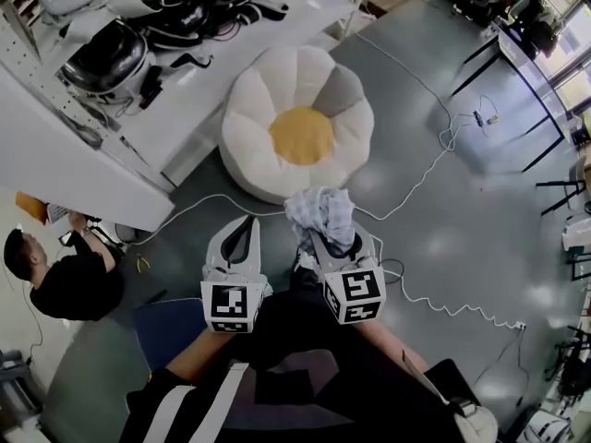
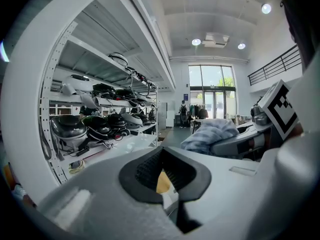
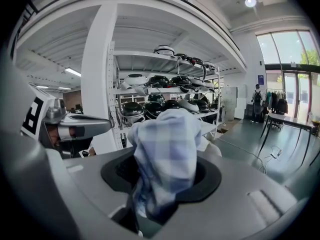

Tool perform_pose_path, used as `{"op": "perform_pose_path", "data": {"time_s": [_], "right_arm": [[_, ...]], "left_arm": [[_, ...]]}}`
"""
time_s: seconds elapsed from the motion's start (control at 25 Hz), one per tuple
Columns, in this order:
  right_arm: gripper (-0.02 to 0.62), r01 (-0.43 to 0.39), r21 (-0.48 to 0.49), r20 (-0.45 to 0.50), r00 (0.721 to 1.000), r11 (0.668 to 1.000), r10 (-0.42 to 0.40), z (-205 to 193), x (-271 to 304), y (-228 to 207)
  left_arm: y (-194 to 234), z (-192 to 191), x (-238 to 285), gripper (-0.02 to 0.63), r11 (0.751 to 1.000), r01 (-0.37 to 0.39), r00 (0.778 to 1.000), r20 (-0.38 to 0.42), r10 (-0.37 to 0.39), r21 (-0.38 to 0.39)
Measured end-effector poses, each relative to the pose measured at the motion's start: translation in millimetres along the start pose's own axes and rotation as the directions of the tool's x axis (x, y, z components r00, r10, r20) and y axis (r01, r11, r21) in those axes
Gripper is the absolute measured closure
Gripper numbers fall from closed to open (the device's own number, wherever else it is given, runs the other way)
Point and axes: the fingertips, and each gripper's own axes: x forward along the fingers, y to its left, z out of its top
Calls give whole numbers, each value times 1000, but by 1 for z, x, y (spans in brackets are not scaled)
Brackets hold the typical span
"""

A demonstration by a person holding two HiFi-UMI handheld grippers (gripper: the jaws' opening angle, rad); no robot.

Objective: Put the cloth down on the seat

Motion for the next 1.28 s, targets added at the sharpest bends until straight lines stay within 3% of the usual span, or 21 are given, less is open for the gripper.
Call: {"op": "perform_pose_path", "data": {"time_s": [0.36,1.28], "right_arm": [[400,-55,6,-29,998,998,56,7,43,-37],[400,-131,2,-39,991,991,131,25,116,-142]], "left_arm": [[4,2,48,606,998,-53,998,-42,52,-16],[-20,24,179,606,996,-90,992,-90,90,2]]}}
